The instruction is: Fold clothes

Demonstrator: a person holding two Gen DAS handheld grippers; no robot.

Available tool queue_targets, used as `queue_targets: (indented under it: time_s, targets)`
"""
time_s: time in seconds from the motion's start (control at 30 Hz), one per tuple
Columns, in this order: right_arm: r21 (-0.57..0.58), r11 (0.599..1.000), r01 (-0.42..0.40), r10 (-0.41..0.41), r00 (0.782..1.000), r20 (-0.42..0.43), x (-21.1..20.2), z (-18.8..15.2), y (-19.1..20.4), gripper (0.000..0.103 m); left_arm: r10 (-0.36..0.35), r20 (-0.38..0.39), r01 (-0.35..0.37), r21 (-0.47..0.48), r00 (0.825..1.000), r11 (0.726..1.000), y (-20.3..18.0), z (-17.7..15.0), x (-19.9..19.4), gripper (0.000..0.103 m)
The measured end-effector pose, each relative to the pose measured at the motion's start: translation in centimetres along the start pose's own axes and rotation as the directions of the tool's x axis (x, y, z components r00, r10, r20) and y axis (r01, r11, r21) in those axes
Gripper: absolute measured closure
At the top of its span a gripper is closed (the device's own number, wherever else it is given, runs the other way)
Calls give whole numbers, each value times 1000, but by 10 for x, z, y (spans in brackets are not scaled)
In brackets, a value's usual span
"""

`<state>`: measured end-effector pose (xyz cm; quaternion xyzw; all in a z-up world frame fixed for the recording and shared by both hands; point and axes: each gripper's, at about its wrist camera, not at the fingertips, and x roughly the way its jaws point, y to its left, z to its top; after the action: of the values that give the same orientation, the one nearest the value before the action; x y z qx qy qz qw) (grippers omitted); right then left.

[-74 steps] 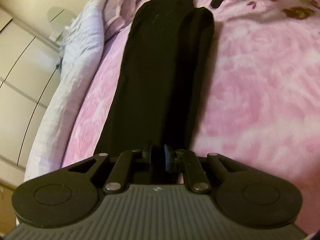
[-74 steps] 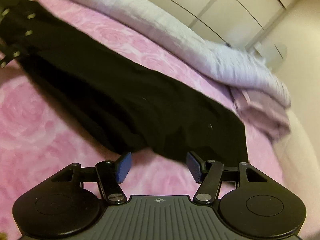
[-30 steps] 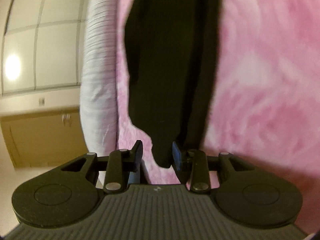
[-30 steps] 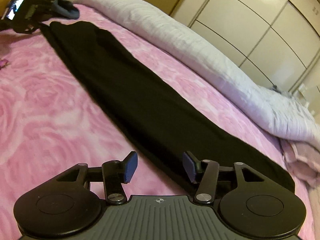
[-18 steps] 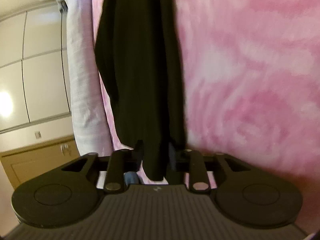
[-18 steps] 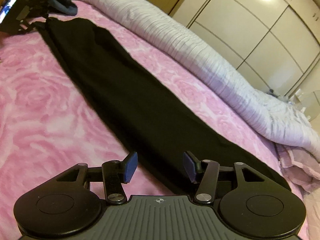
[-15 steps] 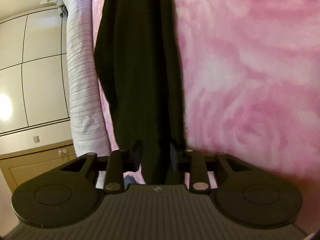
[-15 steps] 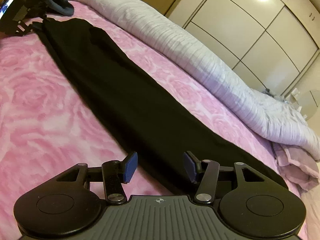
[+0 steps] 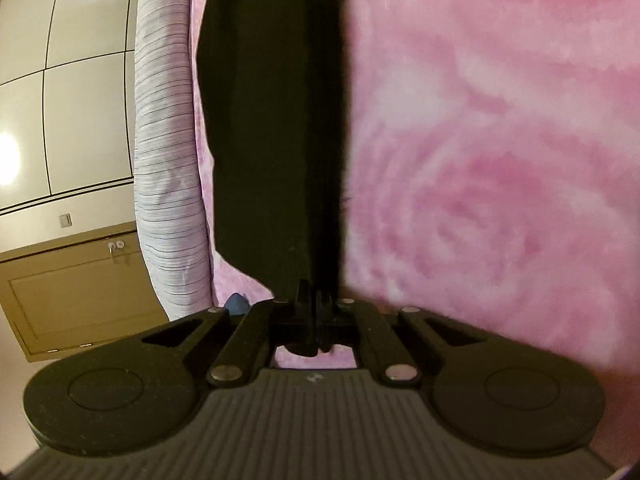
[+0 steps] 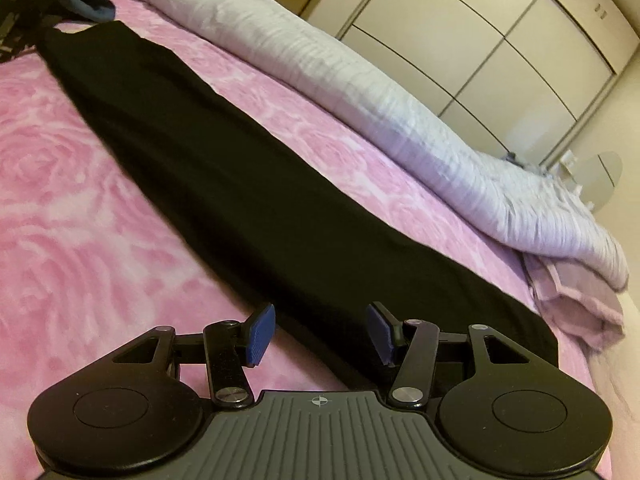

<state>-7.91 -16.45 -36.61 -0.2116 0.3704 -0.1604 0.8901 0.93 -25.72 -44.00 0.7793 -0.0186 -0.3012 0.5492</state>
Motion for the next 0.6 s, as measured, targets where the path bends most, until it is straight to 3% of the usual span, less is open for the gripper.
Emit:
queue_targets:
  time_s: [0.07,0.17,0.27,0.43,0.6]
  targets:
    - [8,1000,3,-3,1000,-5,-8,-7,-8,50,13,-5,-13,2,1000,1000,0,0,4,97]
    - [8,999,52,-52,998,-17,-22,-24,-28,49,34,0,-34,-23,999,999,1,-3,-16,75]
    - [34,993,111,-109,992,-57,-30,-48,-54,48,12,71,-7,-70,997,998,-1,4,-44,66]
    - [4,983,186,-184,974,-133,-27,-87,-86,45,-19,142,27,-57,990,998,-3,21,-49,70]
    - [-32,979,203,-205,963,-172,-12,-112,-109,43,-21,125,23,-10,992,1000,-6,24,-34,89]
